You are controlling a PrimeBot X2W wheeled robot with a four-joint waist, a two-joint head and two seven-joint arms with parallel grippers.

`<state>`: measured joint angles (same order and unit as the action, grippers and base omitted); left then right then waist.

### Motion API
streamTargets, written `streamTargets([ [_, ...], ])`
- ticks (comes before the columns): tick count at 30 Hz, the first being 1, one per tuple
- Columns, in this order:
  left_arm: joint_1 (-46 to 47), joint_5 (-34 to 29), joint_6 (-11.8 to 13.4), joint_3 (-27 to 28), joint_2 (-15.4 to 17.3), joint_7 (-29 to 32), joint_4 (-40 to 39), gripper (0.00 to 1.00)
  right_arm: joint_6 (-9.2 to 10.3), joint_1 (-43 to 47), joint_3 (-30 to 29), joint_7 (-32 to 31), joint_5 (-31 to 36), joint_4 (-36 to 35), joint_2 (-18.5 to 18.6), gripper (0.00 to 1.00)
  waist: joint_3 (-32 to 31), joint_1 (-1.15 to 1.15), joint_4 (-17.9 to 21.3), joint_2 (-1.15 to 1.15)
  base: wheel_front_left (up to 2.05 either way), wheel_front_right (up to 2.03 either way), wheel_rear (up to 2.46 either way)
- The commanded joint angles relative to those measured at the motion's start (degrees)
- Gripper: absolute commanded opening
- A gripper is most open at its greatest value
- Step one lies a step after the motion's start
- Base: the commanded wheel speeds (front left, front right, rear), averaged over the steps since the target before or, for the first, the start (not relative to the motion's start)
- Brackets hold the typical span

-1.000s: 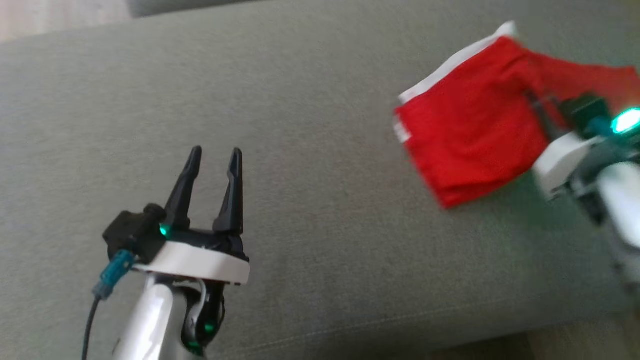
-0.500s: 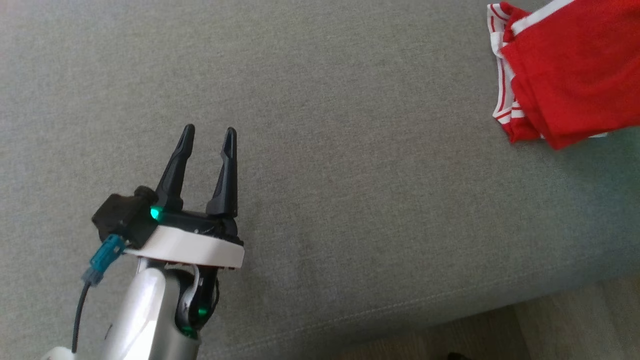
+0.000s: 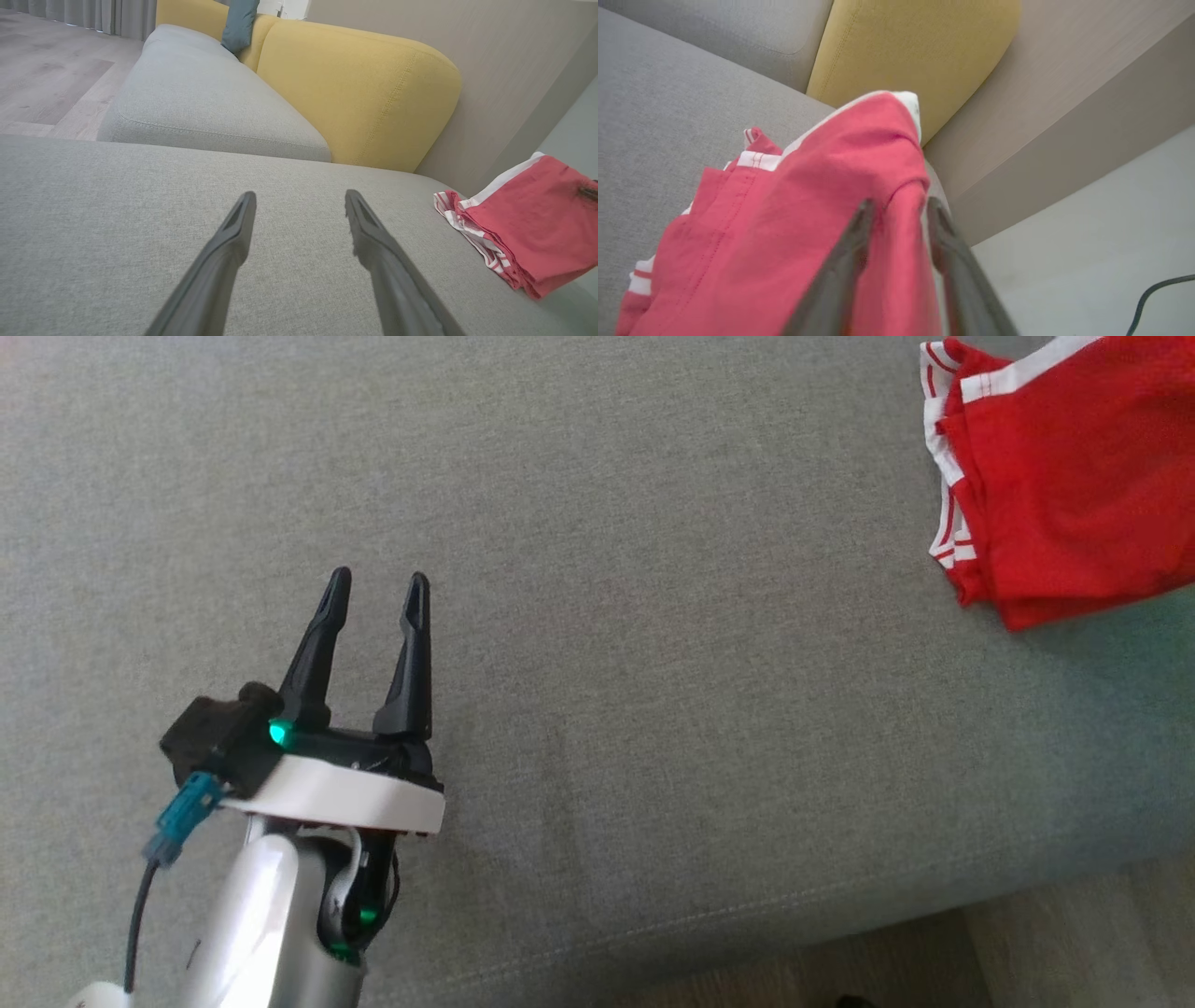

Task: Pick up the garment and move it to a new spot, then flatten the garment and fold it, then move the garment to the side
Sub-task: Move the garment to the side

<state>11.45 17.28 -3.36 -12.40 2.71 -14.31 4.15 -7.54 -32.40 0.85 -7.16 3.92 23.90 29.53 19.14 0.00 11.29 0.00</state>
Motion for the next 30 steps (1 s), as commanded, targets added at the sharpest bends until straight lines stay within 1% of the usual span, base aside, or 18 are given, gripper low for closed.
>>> streamTargets([
  [1, 1.32, -0.37, -0.22, 1.65, 0.17, -0.69, -1.53, 1.0, 0.05, 0.9, -0.48, -0.03, -0.45, -2.48, 1.01, 1.0, -0.29, 0.0, -0.06, 0.0, 0.0, 0.0, 0.0],
  [8, 0.22, 0.31, 0.05, 1.43, 0.17, -0.69, -0.88, 1.0, 0.05, 0.7, -1.59, 0.63, 0.95, -6.93, -0.84, 1.0, -2.5, 0.0, -0.49, 0.0, 0.0, 0.0, 0.0],
  [11, -0.15, 0.82, 0.42, 1.27, 0.17, -0.69, -0.93, 1.0, 0.05, -0.07, -1.16, 1.77, 0.43, -8.94, -2.98, 1.0, -3.84, 0.0, -0.94, 0.0, 0.0, 0.0, 0.0],
  [15, -0.83, 1.53, 1.08, 1.25, 0.17, -0.69, -1.13, 1.0, 0.05, -0.6, 0.77, 4.19, -1.34, -11.27, -7.13, 1.0, -6.25, 0.0, -1.74, 0.0, 0.0, 0.0, 0.0],
  [20, -2.15, 2.02, 2.1, 1.78, 0.17, -0.69, -1.64, 1.0, 0.05, 0.57, 2.37, 7.89, -4.66, -13.53, -13.37, 1.0, -9.74, 0.0, -3.39, 0.0, 0.0, 0.0, 0.0],
  [26, -4.32, 1.9, 3.23, 3.68, 0.17, -0.69, -2.22, 1.0, 0.05, 6.25, 2.14, 12.67, -6.5, -13.7, -21.65, 1.0, -14.0, 0.0, -5.85, 0.0, 0.0, 0.0, 0.0],
  [27, -4.32, 1.9, 3.23, 3.68, 0.17, -0.69, -2.22, 1.0, 0.05, 6.25, 2.14, 12.67, -6.5, -13.7, -21.65, 1.0, -14.0, 0.0, -5.85, 0.0, 0.0, 0.0, 0.0],
  [30, -5.88, 1.59, 3.45, 4.4, 0.17, -0.69, -1.95, 1.0, 0.05, 10.27, 2.03, 15.13, -7.06, -12.59, -24.52, 1.0, -16.1, 0.0, -6.93, 0.0, 0.0, 0.0, 0.0],
])
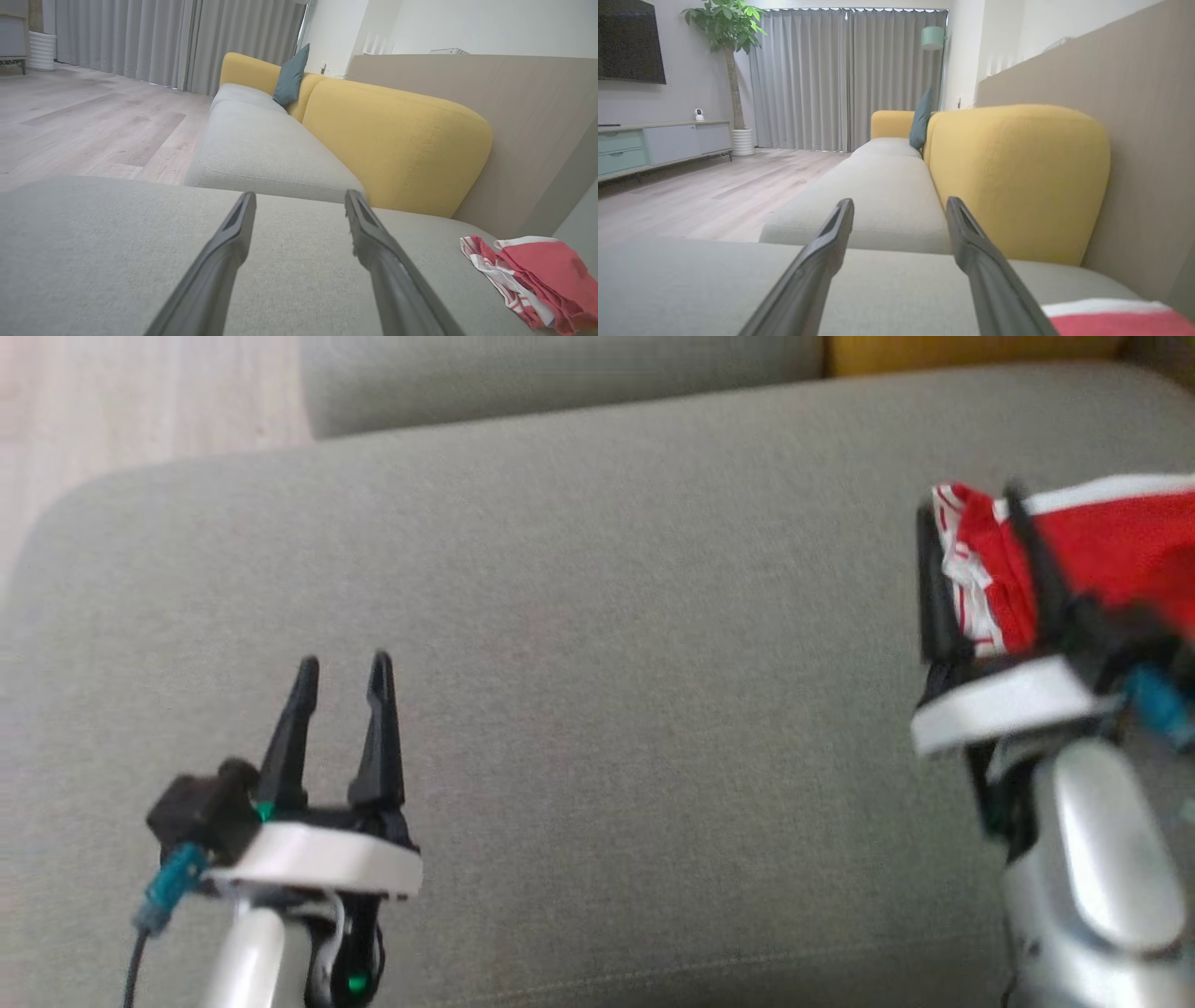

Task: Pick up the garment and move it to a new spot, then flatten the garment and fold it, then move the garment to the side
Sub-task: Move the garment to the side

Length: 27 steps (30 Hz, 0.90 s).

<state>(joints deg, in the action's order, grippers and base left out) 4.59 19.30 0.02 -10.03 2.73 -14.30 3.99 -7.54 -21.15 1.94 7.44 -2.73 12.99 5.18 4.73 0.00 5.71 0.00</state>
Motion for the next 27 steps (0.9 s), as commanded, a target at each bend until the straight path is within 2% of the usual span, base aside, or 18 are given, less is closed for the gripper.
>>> streamTargets([
  [1, 0.43, -0.57, 0.07, 2.19, 0.15, -0.7, -1.65, 1.0, 0.05, 0.43, 1.11, 1.35, -0.67, -1.26, -0.81, 1.0, -2.29, 0.0, -1.68, 0.0, 0.0, 0.0, 0.0],
  [6, -2.37, -0.8, 0.09, 2.61, 0.15, -0.7, -0.7, 1.0, 0.05, 6.88, 1.28, 5.14, -1.22, -0.05, -2.18, 1.0, -4.28, 0.0, -2.98, 0.0, 0.0, 0.0, 0.0],
  [12, -4.69, -1.25, -0.46, 2.08, 0.15, -0.7, 0.64, 1.0, 0.05, 12.93, 2.49, 7.2, -6.58, 0.01, -2.28, 1.0, -4.97, 0.0, -3.58, 0.0, 0.0, 0.0, 0.0],
  [21, -6.2, 0.77, -1.27, 3.7, 0.15, -0.7, -0.39, 1.0, 0.05, 16.52, 2.77, 7.53, -8.62, -3.37, -2.29, 1.0, -5.1, 0.0, -3.21, 0.0, 0.0, 0.0, 0.0],
  [27, -6.84, 3.24, -3.0, 4.49, 0.15, -0.7, -1.3, 1.0, 0.05, 16.85, 2.89, 7.54, -9.0, -3.84, -2.3, 1.0, -5.13, 0.0, -2.72, 0.0, 0.0, 0.0, 0.0],
])
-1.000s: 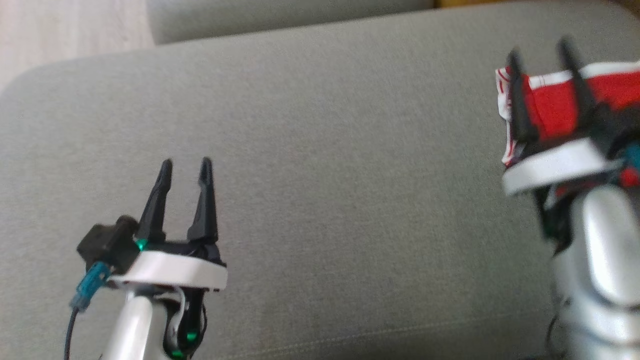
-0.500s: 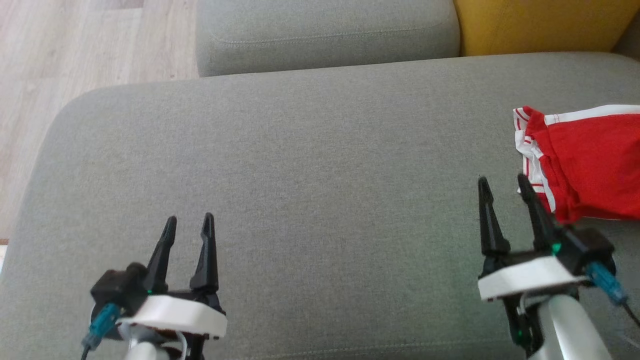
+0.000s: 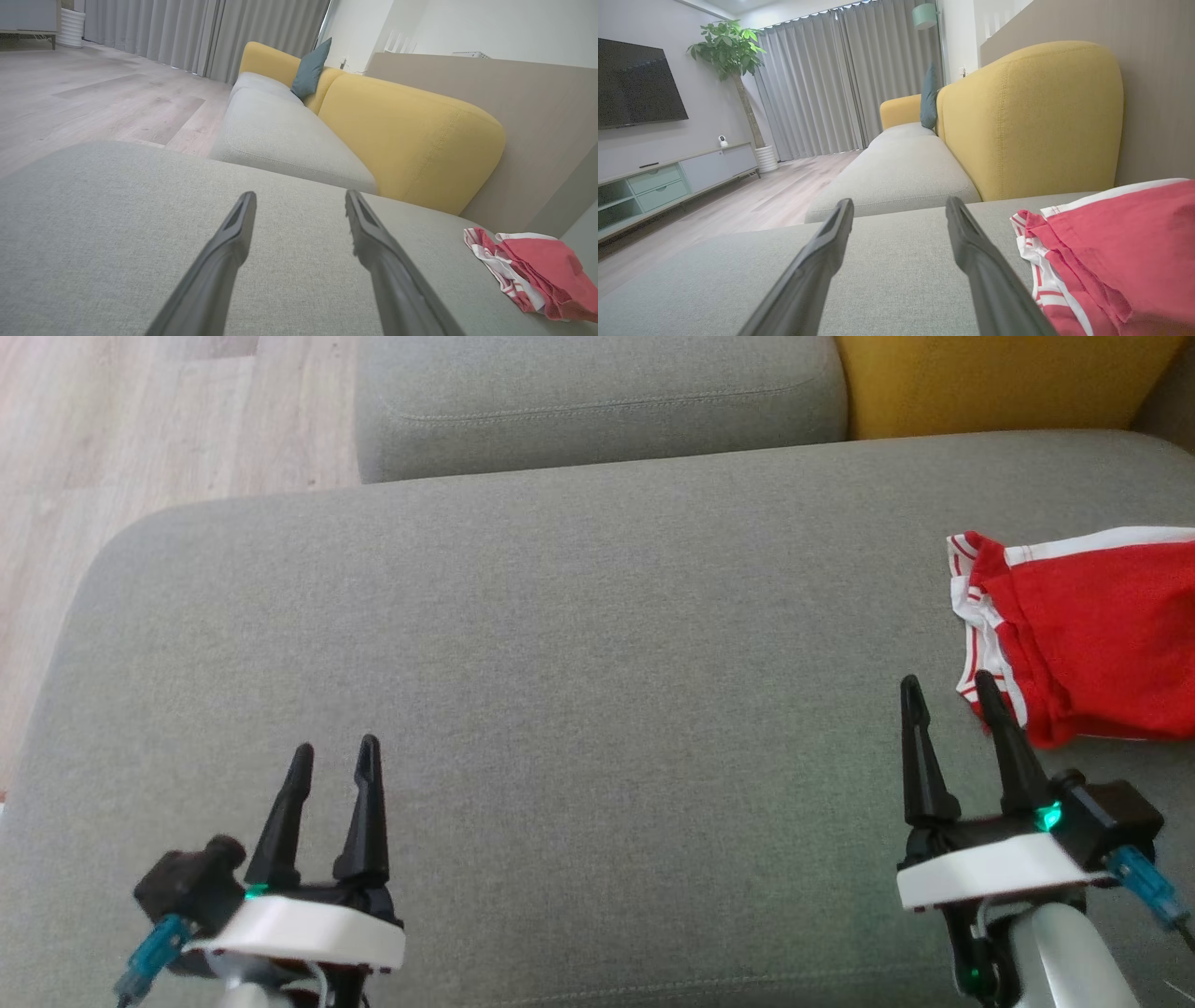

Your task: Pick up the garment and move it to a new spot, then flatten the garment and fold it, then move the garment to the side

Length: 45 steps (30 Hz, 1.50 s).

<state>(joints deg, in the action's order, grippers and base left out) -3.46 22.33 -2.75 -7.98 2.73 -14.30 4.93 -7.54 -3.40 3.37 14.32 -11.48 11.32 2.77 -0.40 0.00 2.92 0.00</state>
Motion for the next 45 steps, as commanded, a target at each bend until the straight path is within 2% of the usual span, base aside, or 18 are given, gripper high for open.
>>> streamTargets([
  [1, 1.18, 0.37, -0.43, 2.61, 0.15, -0.7, -2.52, 1.0, 0.05, -0.92, 1.4, 0.67, -0.3, -2.26, 0.11, 1.0, 0.01, 0.0, 0.17, 0.0, 0.0, 0.0, 0.0],
  [8, 0.88, 0.12, -0.83, 3.76, 0.15, -0.7, -4.17, 1.0, 0.05, -1.04, 1.53, 0.67, -0.43, -2.85, 0.11, 1.0, 0.18, 0.0, 0.71, 0.0, 0.0, 0.0, 0.0],
  [23, 0.7, -0.46, 1.02, 4.09, 0.15, -0.7, -5.46, 1.0, 0.05, -1.14, 2.01, 0.67, -0.48, -3.02, 0.11, 1.0, 0.25, 0.0, 0.7, 0.0, 0.0, 0.0, 0.0],
  [24, -1.06, 0.0, 0.74, 1.64, -0.01, 0.02, -2.89, 0.0, 0.0, 0.68, 0.38, 0.03, -0.23, -0.86, -0.02, 0.0, 0.26, 0.0, 0.7, 0.0, 0.0, 0.0, 0.0],
  [26, -1.42, 0.13, 0.72, 1.3, -0.08, 0.12, -0.91, 0.0, 0.01, 1.08, 0.41, -0.06, -0.32, 1.0, -0.05, 0.0, 0.26, 0.0, 0.69, 0.0, 0.0, 0.0, 0.0],
  [45, 0.33, 11.98, -0.13, 2.65, 0.52, 2.84, 0.77, 0.0, 0.02, 0.5, -0.31, -2.64, -14.04, 1.21, 0.67, 0.0, 0.31, 0.0, 0.12, 0.0, 0.0, 0.0, 0.0],
])
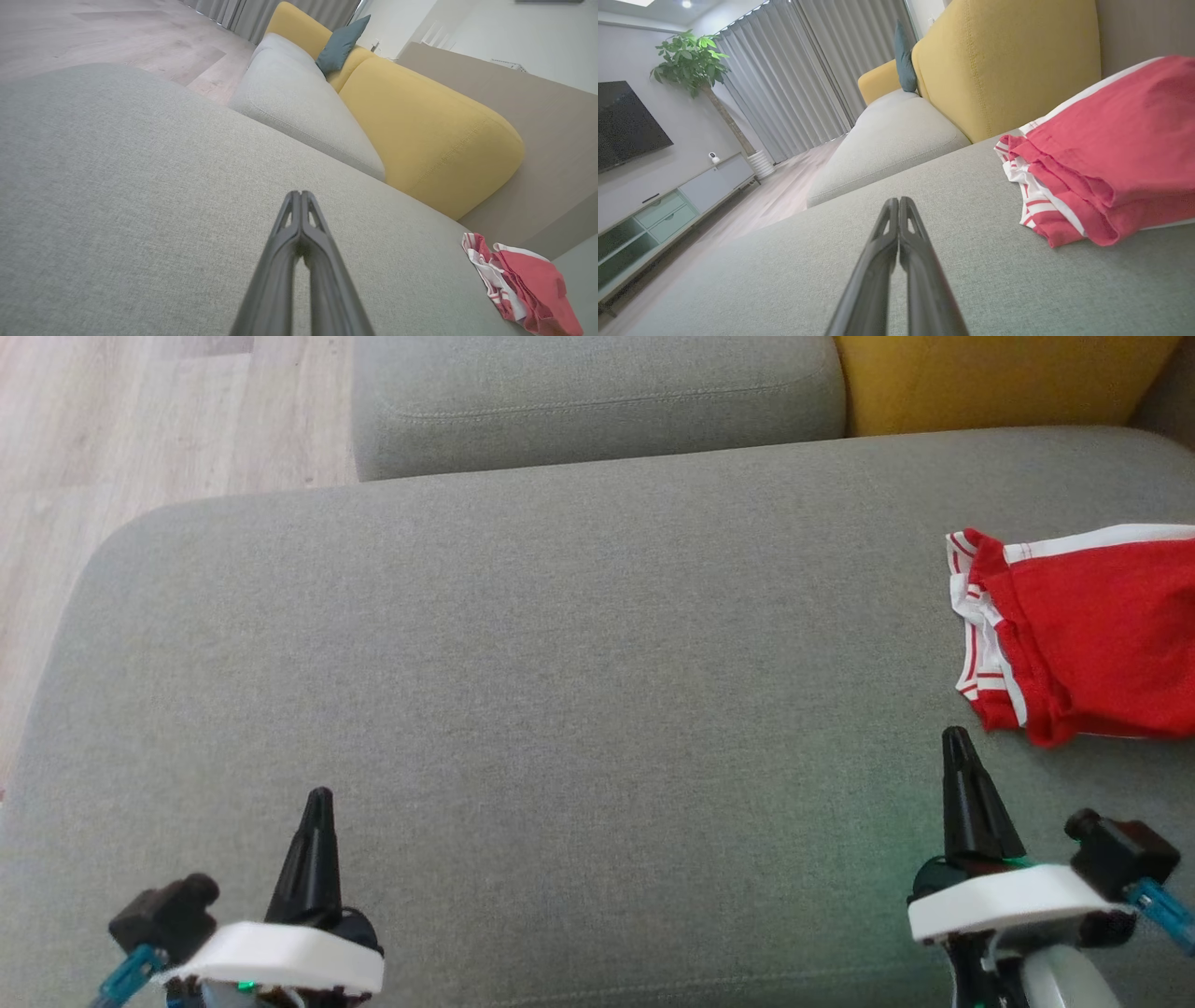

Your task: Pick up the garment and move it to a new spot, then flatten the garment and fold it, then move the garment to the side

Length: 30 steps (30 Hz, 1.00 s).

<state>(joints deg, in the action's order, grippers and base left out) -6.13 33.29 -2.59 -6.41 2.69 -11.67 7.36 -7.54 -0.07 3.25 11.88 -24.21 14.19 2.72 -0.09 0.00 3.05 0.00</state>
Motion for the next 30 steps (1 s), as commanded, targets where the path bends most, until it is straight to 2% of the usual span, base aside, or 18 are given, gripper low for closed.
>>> streamTargets([
  [1, 3.1, 1.6, -0.34, 1.15, 0.59, 0.35, -1.57, 0.0, 0.02, -2.86, -0.23, -0.34, -1.99, -1.64, 0.75, 0.0, 0.0, 0.0, -0.05, 0.0, 0.0, 0.0, 0.0],
  [30, 5.53, 17.75, -1.58, 3.5, 1.09, 4.48, 0.59, 0.0, 0.03, -3.66, -1.82, -4.41, -20.62, -1.31, 1.3, 0.0, 0.08, 0.0, -0.86, 0.0, 0.0, 0.0, 0.0],
])
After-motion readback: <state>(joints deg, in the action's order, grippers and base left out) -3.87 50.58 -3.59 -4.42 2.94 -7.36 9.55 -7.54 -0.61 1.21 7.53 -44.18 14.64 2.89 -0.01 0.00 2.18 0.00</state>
